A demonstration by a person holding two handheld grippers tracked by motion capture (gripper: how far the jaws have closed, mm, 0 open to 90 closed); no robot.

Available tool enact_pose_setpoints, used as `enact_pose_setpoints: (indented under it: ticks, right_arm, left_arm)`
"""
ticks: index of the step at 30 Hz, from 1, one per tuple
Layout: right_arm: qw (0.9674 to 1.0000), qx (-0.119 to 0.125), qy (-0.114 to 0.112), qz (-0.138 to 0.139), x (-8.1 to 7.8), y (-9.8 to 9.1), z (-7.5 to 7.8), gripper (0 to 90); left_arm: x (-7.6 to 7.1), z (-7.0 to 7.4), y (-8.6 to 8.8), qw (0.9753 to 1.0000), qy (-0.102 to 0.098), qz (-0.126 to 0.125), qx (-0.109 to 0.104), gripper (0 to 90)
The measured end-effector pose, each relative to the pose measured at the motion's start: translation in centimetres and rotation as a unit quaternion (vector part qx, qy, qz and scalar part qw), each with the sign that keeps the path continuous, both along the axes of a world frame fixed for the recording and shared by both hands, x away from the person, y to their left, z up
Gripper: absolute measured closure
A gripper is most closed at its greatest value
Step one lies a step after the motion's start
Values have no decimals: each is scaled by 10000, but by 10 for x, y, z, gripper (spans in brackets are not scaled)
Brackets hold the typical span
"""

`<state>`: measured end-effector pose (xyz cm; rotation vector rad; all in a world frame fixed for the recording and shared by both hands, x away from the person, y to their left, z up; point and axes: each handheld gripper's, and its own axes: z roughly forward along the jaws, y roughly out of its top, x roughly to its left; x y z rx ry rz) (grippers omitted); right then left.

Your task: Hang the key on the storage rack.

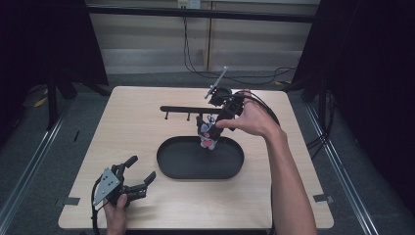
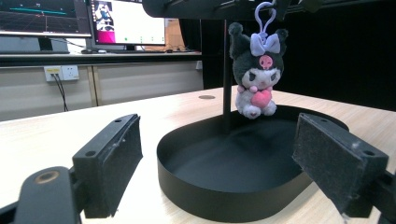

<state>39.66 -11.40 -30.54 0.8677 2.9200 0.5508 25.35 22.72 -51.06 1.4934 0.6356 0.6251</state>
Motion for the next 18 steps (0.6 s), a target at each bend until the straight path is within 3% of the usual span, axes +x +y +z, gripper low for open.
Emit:
enact_pose_setpoints:
  ticks: [10,18]
  right_arm:
    - [9997,188,-164,-25,-23,-1,-13,300]
    - [9975,399,-549,-207,-43,-9,-25,260]
  left_arm:
    - [0,0,0,10000,-4,-11,0,154]
    - [0,0,0,10000,-7,-17,-1,154]
